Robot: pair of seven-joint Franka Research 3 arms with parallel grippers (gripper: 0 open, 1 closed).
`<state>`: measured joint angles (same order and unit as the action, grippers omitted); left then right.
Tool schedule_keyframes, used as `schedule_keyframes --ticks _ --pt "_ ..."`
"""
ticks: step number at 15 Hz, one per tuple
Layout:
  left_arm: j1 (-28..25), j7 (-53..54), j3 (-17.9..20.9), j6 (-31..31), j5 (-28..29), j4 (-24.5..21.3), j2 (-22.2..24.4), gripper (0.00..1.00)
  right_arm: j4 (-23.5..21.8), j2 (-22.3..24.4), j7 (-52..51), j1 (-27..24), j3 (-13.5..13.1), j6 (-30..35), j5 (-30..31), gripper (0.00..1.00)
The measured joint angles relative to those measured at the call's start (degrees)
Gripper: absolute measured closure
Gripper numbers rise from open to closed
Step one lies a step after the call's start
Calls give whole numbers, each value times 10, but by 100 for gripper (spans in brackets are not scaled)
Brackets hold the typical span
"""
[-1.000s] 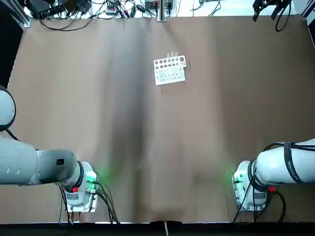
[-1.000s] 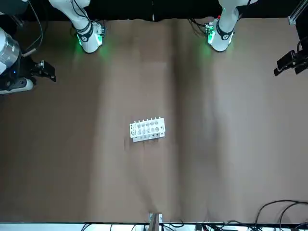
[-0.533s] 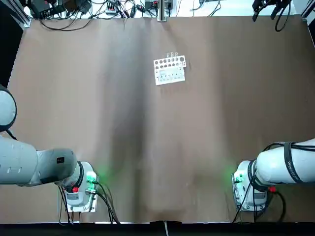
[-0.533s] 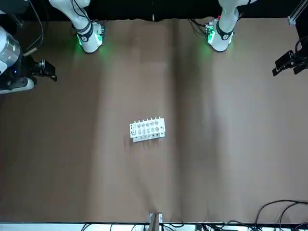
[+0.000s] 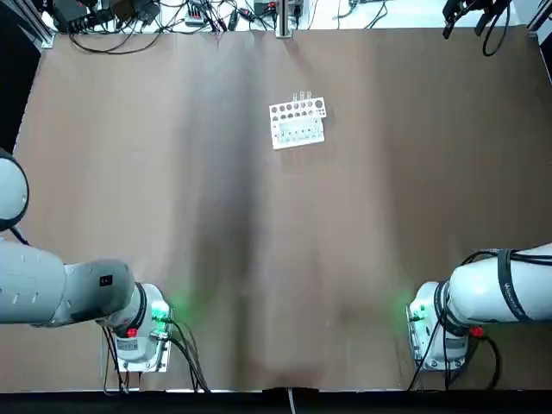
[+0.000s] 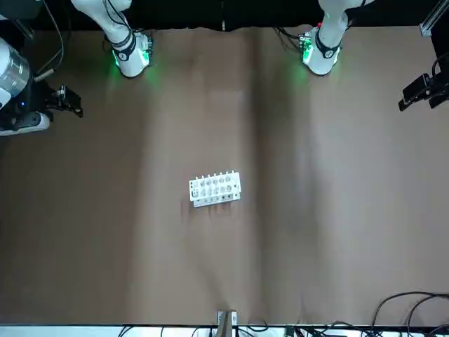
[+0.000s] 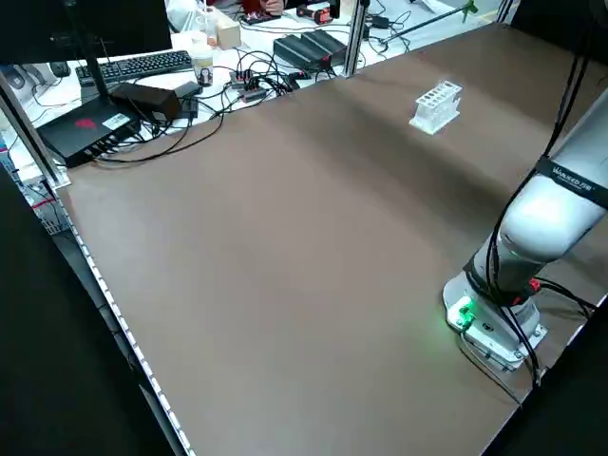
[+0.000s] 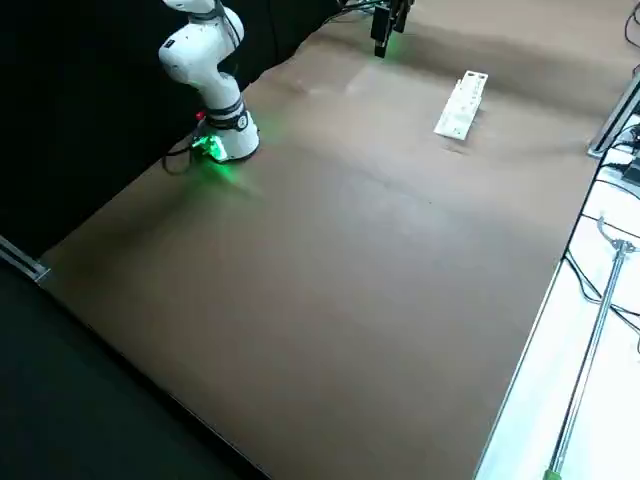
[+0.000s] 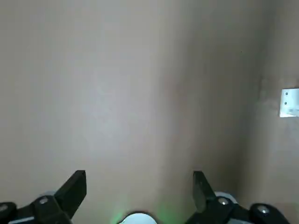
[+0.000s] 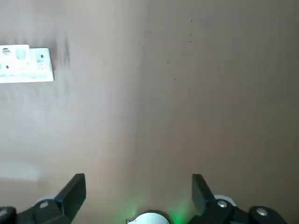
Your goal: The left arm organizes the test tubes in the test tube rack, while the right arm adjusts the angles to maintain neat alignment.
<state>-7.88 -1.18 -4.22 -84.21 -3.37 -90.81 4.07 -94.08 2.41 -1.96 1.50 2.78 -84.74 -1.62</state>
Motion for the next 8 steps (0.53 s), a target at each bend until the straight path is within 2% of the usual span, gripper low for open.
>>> schedule_keyframes --ticks 8 --pt "5 0 2 -2 0 1 0 0 0 0 0 1 4 0 0 0"
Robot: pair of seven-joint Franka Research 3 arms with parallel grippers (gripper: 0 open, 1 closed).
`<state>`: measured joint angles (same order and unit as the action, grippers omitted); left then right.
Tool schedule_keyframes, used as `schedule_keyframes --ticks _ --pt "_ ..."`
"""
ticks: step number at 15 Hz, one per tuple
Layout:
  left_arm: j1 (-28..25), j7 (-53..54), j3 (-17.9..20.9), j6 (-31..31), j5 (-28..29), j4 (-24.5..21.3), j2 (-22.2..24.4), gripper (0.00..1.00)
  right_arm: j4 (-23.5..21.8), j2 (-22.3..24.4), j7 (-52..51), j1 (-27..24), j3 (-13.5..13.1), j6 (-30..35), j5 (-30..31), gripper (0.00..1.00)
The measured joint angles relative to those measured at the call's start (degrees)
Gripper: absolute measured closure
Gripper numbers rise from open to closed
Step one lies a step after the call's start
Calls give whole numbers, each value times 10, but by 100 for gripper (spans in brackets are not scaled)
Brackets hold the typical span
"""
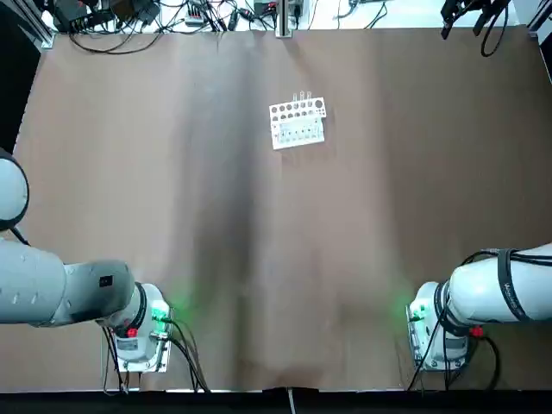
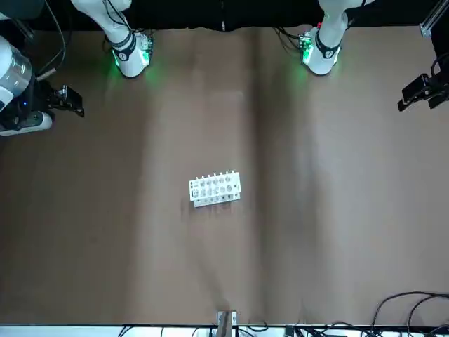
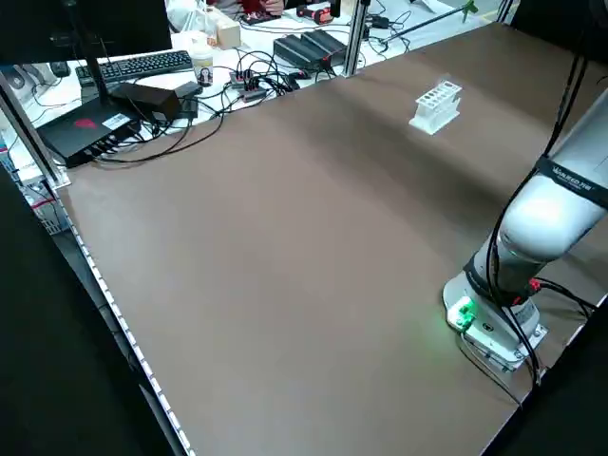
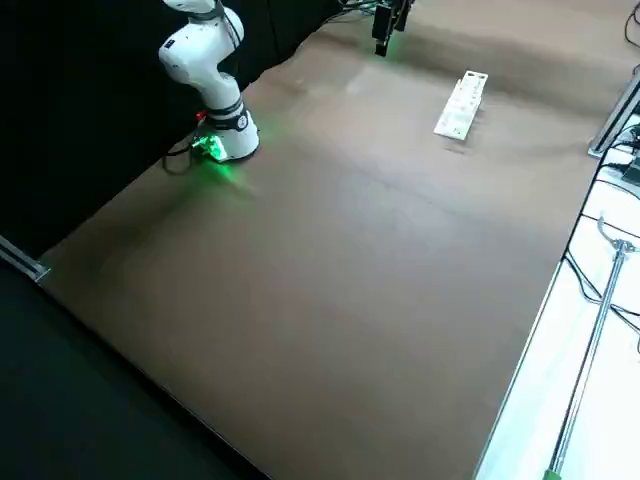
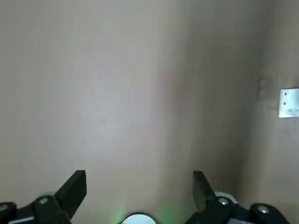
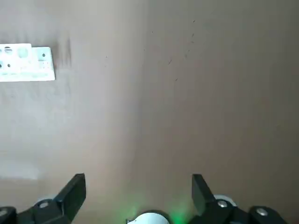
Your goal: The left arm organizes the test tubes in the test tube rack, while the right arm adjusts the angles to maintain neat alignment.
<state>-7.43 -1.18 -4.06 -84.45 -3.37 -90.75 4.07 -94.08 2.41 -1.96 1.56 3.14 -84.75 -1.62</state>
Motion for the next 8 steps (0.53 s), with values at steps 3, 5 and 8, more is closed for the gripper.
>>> schedule_keyframes --ticks 3,5,8 --pt "0 2 0 -13 0 0 0 0 0 0 0 0 0 0 0 0" --pt "0 12 -3 -20 11 0 0 0 0 0 0 0 0 0 0 0" --pt "3 16 -11 -24 29 0 0 0 0 0 0 0 0 0 0 0"
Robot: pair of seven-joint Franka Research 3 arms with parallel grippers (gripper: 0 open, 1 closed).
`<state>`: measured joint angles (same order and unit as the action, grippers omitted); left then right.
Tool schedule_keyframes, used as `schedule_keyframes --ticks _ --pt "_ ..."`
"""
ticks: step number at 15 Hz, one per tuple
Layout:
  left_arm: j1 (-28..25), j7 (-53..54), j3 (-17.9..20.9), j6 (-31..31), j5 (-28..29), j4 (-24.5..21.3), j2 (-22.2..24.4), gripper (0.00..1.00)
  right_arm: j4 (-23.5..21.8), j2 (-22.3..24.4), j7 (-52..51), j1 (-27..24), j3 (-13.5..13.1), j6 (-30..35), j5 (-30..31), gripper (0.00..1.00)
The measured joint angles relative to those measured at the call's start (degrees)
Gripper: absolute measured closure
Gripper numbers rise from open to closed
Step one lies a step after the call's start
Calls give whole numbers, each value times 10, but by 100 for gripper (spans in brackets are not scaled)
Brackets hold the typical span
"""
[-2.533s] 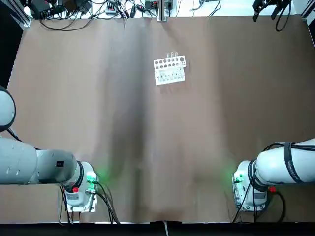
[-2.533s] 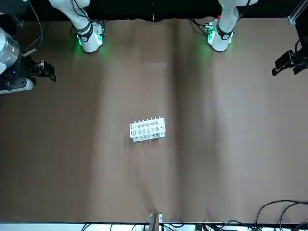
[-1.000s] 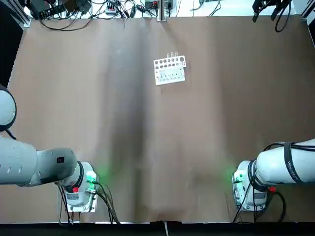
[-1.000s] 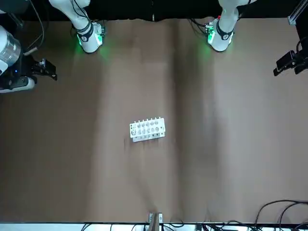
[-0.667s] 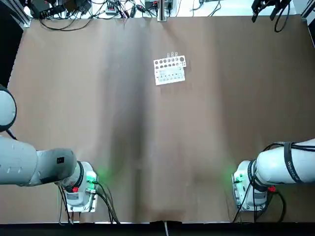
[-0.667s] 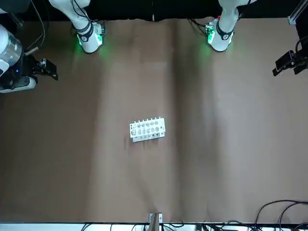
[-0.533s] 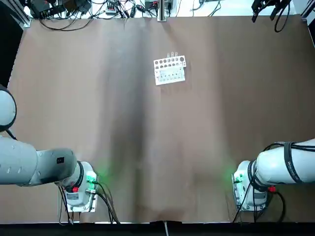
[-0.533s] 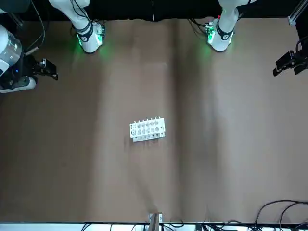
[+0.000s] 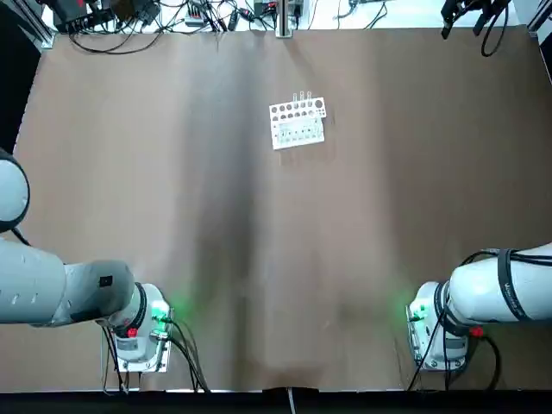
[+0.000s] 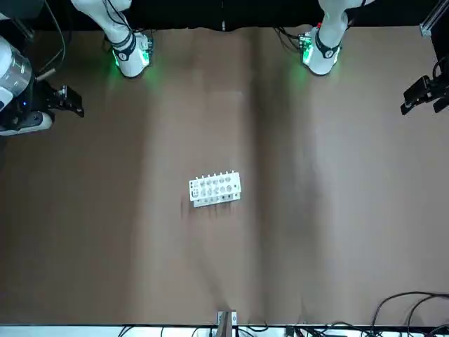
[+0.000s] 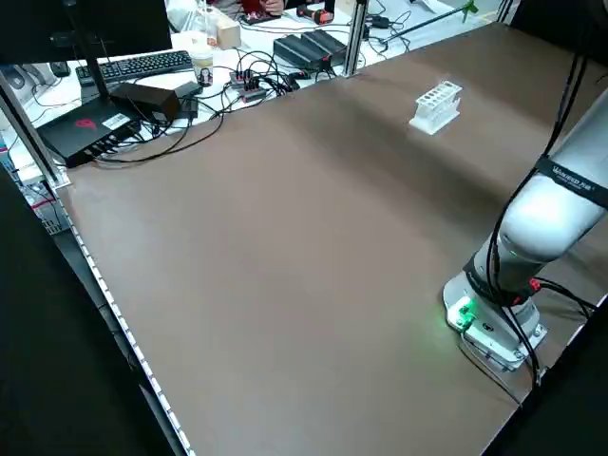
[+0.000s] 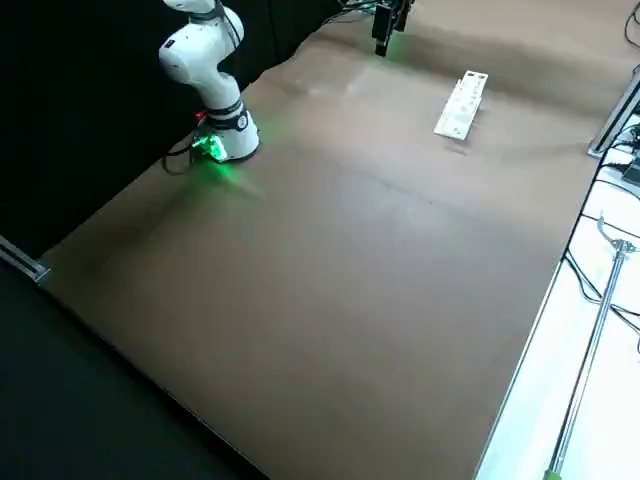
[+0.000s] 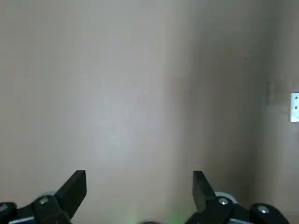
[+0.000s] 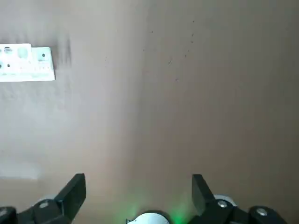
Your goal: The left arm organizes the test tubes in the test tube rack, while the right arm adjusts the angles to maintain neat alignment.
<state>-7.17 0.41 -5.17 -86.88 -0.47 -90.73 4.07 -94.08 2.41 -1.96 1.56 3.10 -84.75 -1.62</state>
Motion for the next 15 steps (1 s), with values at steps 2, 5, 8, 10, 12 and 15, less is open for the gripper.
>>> schedule_keyframes --ticks 2,5,8,10,12,15 --pt "6 0 -2 -1 0 0 0 0 0 0 0 0 0 0 0 0" --pt "21 0 -2 -1 0 0 -2 0 0 0 0 0 -1 0 0 0" --pt "31 0 -2 -1 0 0 -3 0 0 0 0 0 -2 0 0 0" --pt "32 0 -1 -1 0 0 -3 0 0 0 0 0 -3 0 0 0" --pt "31 0 -1 -1 0 0 -3 0 0 0 0 0 -3 0 0 0" --pt "31 0 0 -1 0 0 -4 0 0 0 -1 3 0 0 0 0"
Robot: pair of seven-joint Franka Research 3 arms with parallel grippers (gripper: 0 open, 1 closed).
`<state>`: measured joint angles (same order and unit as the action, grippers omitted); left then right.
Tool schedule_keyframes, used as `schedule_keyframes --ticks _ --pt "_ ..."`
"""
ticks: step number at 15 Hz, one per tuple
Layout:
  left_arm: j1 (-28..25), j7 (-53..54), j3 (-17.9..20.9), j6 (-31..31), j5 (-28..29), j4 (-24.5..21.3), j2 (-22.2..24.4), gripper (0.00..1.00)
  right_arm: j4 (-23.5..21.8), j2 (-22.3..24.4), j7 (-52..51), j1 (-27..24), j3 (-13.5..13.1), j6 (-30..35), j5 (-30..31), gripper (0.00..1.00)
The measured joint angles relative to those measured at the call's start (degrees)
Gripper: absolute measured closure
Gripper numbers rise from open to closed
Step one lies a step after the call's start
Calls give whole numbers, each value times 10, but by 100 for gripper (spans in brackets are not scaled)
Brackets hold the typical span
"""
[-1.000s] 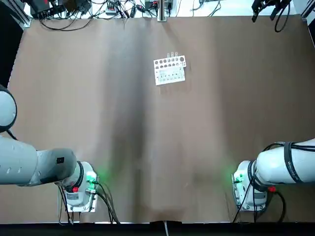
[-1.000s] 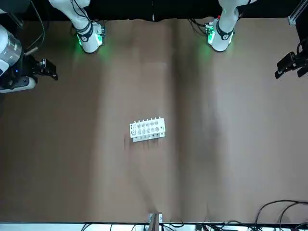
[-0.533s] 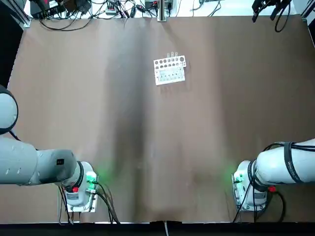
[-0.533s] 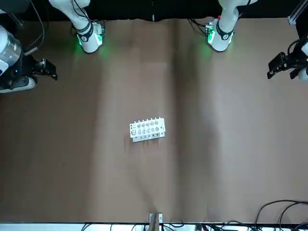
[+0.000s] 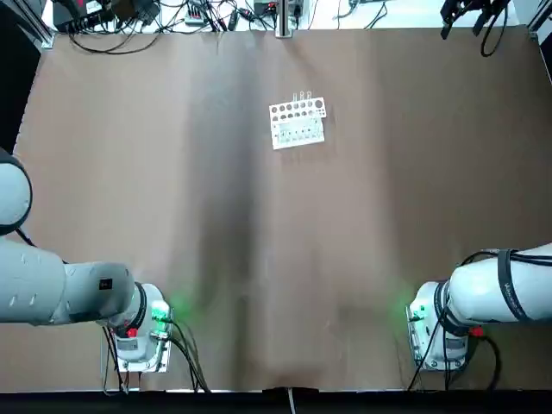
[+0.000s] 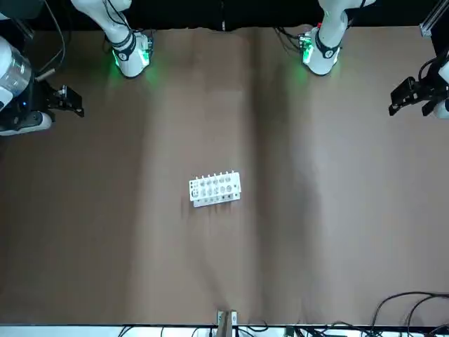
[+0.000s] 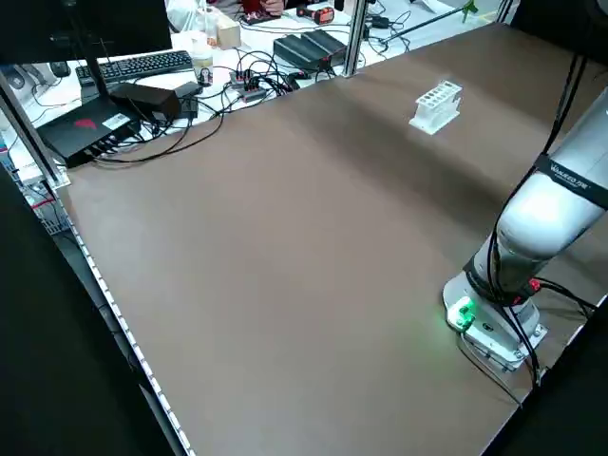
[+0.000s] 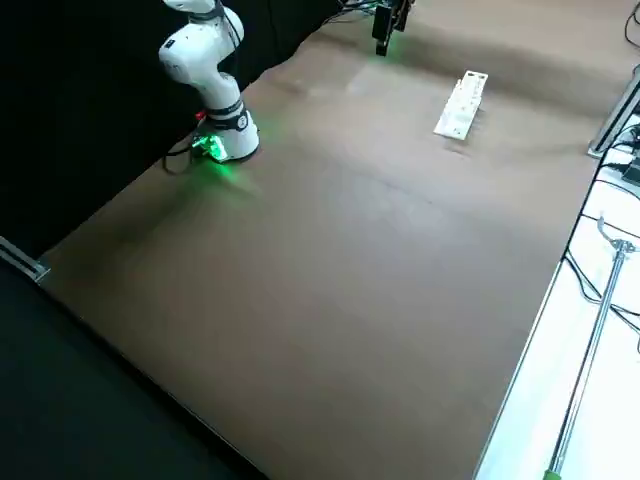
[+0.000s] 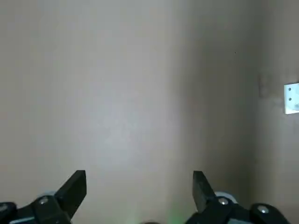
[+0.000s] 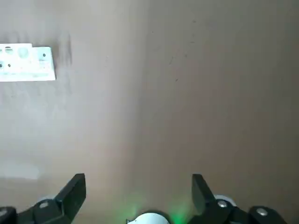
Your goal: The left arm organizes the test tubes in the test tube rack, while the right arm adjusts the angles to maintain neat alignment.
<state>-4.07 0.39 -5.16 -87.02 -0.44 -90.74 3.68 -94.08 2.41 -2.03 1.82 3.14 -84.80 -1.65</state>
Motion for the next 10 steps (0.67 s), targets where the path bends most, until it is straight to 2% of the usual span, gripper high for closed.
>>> schedule_keyframes --ticks 3,4,6,10 --pt "0 0 -1 -1 0 0 0 0 0 0 -1 38 2 -2 -1 0" --pt "0 -1 -2 -1 0 0 0 0 -1 -2 1 80 4 -8 -1 0" --pt "0 -1 -2 -2 -1 1 0 0 -3 -7 2 113 6 -20 -1 0" --pt "0 -1 -2 -2 -2 1 0 0 -6 -46 7 173 7 -81 -7 0"
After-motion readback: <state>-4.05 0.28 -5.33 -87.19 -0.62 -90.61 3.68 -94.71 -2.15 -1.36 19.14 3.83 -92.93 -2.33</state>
